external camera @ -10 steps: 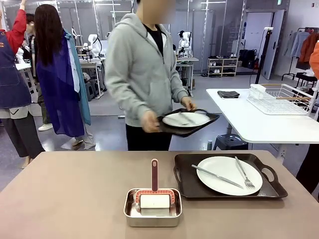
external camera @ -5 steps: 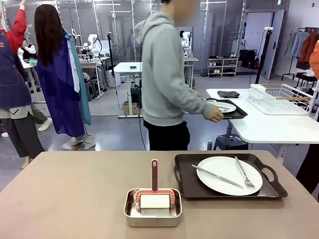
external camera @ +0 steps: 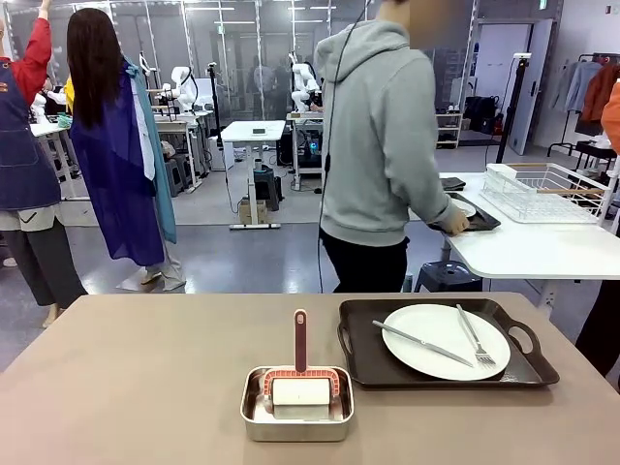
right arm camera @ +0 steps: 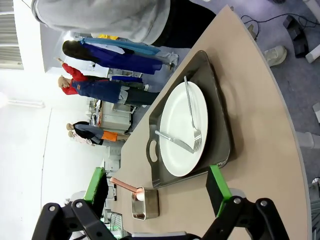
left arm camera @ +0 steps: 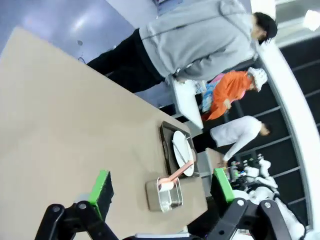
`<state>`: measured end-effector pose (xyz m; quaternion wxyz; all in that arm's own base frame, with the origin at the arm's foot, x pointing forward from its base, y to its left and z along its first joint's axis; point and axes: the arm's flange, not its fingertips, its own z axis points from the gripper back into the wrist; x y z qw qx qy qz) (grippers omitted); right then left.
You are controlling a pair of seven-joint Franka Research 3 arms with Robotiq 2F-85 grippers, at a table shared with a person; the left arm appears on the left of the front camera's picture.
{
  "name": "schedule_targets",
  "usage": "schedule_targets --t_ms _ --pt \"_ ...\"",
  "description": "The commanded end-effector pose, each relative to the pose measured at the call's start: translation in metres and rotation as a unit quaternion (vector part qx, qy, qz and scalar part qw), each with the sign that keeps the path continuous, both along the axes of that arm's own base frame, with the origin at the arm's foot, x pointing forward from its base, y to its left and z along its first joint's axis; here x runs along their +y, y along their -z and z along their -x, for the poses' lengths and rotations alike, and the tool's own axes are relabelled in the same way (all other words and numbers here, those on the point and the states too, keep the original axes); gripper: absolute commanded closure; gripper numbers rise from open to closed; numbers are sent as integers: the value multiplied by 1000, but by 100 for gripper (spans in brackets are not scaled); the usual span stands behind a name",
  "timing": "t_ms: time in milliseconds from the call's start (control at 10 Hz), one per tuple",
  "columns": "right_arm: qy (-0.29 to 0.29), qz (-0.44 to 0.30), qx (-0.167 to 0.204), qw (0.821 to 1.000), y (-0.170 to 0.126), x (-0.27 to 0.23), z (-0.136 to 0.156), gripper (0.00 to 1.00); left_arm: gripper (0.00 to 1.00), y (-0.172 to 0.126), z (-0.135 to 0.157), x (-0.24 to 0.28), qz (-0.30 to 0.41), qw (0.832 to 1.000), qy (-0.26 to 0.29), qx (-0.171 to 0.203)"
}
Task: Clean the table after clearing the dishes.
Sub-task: When the left (or right) Handle tray is removed, use the left hand (or right hand) to clean the left (or right) side of the table with the Lint Roller.
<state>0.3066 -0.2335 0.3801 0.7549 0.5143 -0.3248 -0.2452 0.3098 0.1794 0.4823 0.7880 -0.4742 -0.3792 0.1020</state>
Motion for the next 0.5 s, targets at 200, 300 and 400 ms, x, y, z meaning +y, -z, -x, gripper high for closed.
schedule_targets --t_ms 200,300,400 --pt "2 -4 -5 1000 -2 -2 2 0 0 -116 -85 -182 -195 980 31 -2" --pt "2 -4 -5 1000 -2 -2 2 0 0 -139 -109 -238 -253 966 60 -2" --pt "2 -4 -5 1000 -2 -2 2 0 0 -149 -126 -281 -288 954 84 -4"
